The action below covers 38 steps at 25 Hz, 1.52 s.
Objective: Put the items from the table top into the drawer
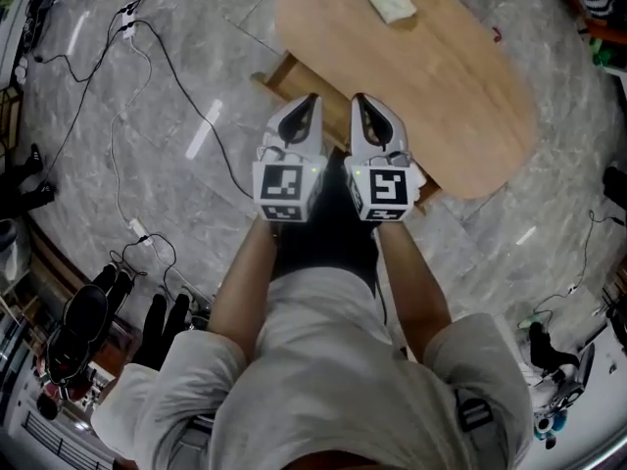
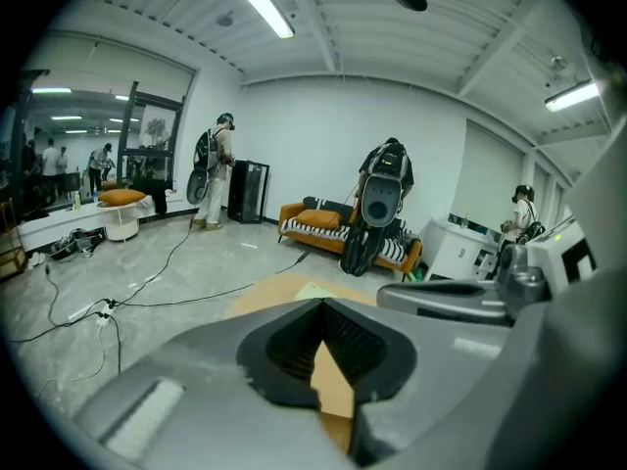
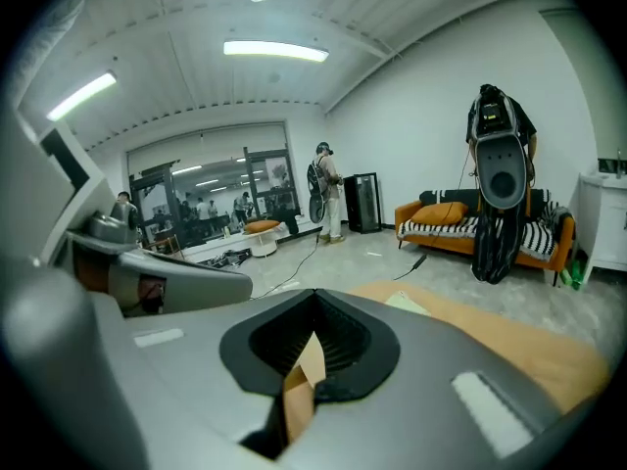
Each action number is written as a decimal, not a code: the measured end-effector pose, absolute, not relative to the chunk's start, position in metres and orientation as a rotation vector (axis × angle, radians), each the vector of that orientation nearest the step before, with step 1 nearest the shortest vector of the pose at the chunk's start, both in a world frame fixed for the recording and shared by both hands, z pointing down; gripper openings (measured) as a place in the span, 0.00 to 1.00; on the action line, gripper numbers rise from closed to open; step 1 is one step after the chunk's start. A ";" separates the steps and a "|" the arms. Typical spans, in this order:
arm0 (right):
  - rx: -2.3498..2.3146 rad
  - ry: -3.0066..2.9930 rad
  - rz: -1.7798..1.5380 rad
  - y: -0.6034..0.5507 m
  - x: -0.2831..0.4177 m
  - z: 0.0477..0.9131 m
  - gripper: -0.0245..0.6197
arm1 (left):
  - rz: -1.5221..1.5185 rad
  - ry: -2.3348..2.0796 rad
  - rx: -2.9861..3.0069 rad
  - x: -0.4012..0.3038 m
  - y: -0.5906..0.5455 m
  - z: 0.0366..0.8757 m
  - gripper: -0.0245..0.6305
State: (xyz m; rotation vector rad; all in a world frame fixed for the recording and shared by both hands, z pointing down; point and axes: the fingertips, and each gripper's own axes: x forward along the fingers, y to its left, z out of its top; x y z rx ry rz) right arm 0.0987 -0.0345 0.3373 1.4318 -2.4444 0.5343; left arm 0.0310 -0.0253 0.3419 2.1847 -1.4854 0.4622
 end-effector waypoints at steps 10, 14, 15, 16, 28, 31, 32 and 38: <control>1.392 -2.381 0.580 -0.091 0.136 0.431 0.05 | 0.506 -1.389 2.220 0.082 -0.084 0.442 0.07; 1.428 -2.354 0.585 -0.120 0.157 0.460 0.05 | 0.523 -1.405 2.224 0.091 -0.106 0.471 0.07; 1.439 -2.349 0.578 -0.127 0.163 0.466 0.05 | 0.523 -1.403 2.221 0.093 -0.111 0.477 0.07; 1.448 -2.343 0.570 -0.134 0.168 0.473 0.05 | 0.524 -1.401 2.222 0.095 -0.117 0.483 0.07; 1.413 -2.259 0.549 -0.233 0.199 0.524 0.29 | 0.535 -1.346 2.232 0.116 -0.207 0.535 0.07; 1.356 -2.224 0.528 -0.245 0.201 0.539 0.35 | 0.554 -1.321 2.237 0.121 -0.220 0.549 0.07; 1.338 -2.211 0.526 -0.249 0.203 0.545 0.36 | 0.563 -1.316 2.242 0.122 -0.225 0.551 0.07; 1.264 -2.159 0.507 -0.272 0.207 0.569 0.50 | 0.537 -1.313 2.206 0.116 -0.232 0.554 0.07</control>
